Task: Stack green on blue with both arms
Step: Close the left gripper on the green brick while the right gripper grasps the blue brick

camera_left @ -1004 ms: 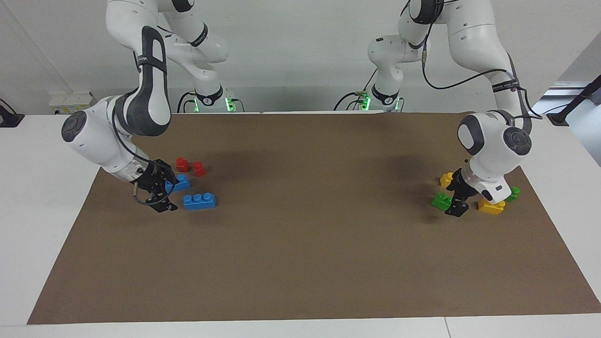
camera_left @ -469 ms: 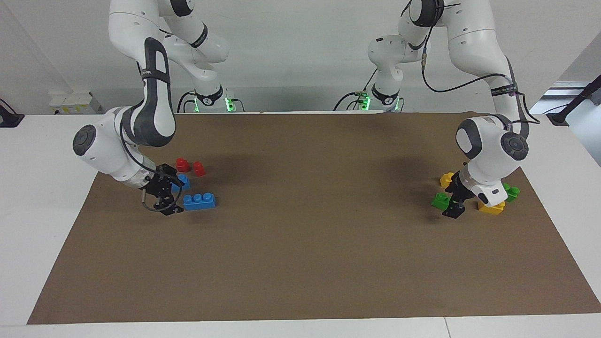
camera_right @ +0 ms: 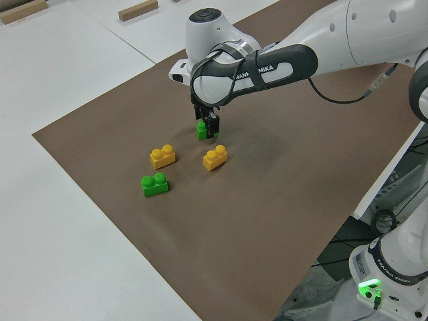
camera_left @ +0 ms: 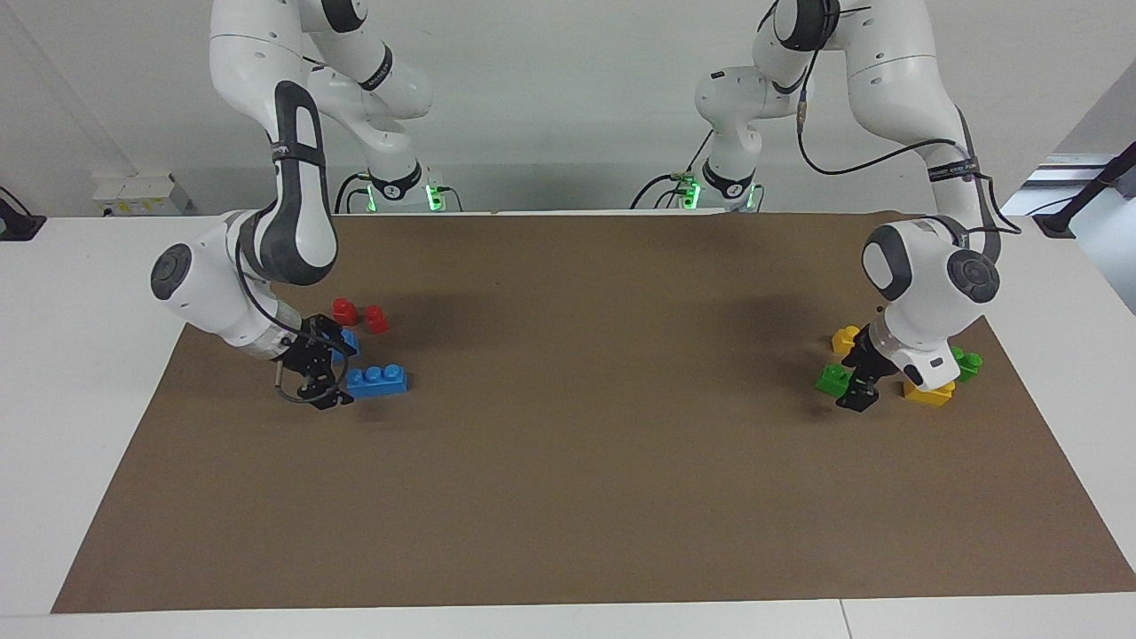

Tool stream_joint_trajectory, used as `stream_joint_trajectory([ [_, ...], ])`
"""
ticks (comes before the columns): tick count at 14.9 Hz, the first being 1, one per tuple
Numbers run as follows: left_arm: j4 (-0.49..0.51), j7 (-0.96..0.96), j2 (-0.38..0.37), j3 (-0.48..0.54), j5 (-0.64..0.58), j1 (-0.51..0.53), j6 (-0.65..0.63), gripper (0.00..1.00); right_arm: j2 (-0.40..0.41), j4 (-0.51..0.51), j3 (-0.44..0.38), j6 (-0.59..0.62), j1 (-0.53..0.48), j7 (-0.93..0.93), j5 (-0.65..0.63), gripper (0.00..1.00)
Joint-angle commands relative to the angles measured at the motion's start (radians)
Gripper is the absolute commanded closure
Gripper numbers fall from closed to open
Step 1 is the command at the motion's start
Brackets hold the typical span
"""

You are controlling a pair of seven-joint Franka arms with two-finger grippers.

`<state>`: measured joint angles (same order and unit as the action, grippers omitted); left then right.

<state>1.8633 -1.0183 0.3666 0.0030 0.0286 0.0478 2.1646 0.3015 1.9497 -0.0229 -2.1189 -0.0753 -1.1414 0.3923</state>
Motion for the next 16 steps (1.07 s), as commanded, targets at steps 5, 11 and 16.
stream_joint_trajectory([
  [5,0.005,0.055,0.000,0.000,0.013,0.015,0.017,0.23,0.031,0.032,0.009,-0.082,-0.008,0.080,0.072,0.01],
  [11,0.005,0.055,0.000,0.000,0.013,0.007,0.020,1.00,0.031,0.037,0.009,-0.081,-0.007,0.109,0.077,0.18],
  [16,0.002,0.056,-0.005,-0.001,0.013,0.012,0.018,1.00,0.031,0.038,0.008,-0.084,-0.011,0.111,0.102,0.39],
])
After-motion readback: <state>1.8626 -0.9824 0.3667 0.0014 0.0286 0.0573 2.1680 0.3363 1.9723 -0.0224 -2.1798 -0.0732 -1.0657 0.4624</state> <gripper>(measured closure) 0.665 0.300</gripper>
